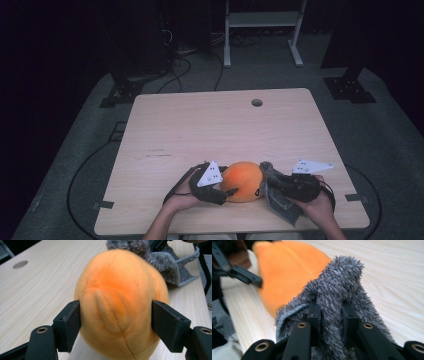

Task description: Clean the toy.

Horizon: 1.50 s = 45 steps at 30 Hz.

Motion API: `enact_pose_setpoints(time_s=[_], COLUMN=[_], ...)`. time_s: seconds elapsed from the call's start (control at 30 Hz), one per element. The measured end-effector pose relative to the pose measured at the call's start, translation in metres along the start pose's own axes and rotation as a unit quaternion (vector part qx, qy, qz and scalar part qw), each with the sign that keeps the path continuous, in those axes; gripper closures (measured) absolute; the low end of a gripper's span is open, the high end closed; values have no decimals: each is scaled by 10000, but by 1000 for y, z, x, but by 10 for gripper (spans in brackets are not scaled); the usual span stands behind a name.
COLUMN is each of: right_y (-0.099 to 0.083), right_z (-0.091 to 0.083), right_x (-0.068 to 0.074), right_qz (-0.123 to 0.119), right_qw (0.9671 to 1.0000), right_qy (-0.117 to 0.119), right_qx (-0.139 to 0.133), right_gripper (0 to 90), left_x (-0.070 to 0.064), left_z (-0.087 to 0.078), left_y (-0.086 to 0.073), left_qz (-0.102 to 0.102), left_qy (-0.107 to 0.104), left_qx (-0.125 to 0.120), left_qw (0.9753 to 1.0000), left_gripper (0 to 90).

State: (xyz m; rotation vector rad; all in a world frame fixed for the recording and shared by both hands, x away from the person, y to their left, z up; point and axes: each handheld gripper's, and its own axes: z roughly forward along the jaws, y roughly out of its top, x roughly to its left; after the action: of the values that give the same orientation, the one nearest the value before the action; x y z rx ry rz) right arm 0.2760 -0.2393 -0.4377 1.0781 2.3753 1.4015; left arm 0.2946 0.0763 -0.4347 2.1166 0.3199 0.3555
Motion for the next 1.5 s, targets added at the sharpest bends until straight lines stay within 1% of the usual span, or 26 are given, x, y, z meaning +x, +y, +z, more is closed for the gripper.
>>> enact_pose_setpoints(time_s=[0.1,0.17,0.23,0.3,0.43,0.53,0.63,0.7,0.73,0.77,0.83,0.87,0.9,0.93,0.97,1.0,1.07,1.13,1.2,1.23,1.27,1.33,1.37,1.43,1.47,1.5], right_y=[-2,2,6,6,2,2,10,16,19,20,19,17,15,15,15,14,13,12,13,13,14,15,14,12,12,11], right_z=[1,1,2,4,6,5,0,-4,-4,-3,4,7,7,6,5,4,3,0,-5,-7,-7,-4,0,4,6,6], right_x=[-2,0,6,7,1,-4,0,4,6,7,9,9,7,6,6,6,5,1,-4,-6,-7,-4,-1,3,6,10], right_qz=[77,59,-75,-90,81,176,99,85,112,160,122,91,157,181,181,184,224,304,390,420,455,350,286,274,218,136], right_qw=[10000,9999,9998,9999,9999,9997,9999,9988,9978,9970,9980,9984,9983,9982,9984,9984,9985,9983,9978,9973,9968,9979,9986,9984,9986,9988], right_qy=[-24,-76,-99,-48,83,-46,30,284,427,532,520,482,494,495,469,458,418,383,383,385,430,367,303,380,384,398], right_qx=[36,-47,-127,-98,2,136,-84,-402,-504,-542,-336,-268,-282,-283,-269,-278,-265,-308,-386,-453,-498,-398,-328,-317,-290,-259], right_gripper=[724,722,722,722,718,720,729,731,731,731,730,731,731,731,731,731,733,736,739,739,740,740,742,744,744,744], left_x=[2,2,5,5,2,2,-2,-3,-3,-3,-2,-1,1,1,1,-1,-7,-10,-12,-13,-12,-7,-2,5,7,8], left_z=[-1,-1,-4,-5,-3,-4,-4,-4,-3,-2,-2,-1,0,2,4,6,8,9,11,13,17,19,17,13,10,10], left_y=[-3,-4,-7,-7,-7,-7,-6,-5,-5,-5,-3,0,2,4,5,6,8,12,15,16,15,14,14,13,11,11], left_qz=[-79,-45,-49,-32,5,47,265,368,359,324,238,52,-98,-286,-328,-296,-100,-24,270,422,499,119,-183,-650,-767,-775], left_qy=[-58,-38,-76,-88,-123,-139,-188,-247,-258,-275,-362,-335,-296,-260,-213,-191,68,216,395,492,466,210,105,-36,-47,-71], left_qx=[-8,41,147,162,118,152,210,230,206,189,141,108,100,53,9,-22,-178,-330,-569,-559,-472,-499,-493,-528,-477,-452], left_qw=[10000,10000,9999,9998,9999,9998,9993,9987,9988,9989,9990,9994,9995,9992,9992,9994,9998,9992,9972,9963,9966,9985,9986,9965,9959,9959], left_gripper=[265,258,258,258,258,258,258,255,252,248,201,163,117,104,104,120,245,339,364,364,351,256,197,140,135,136])
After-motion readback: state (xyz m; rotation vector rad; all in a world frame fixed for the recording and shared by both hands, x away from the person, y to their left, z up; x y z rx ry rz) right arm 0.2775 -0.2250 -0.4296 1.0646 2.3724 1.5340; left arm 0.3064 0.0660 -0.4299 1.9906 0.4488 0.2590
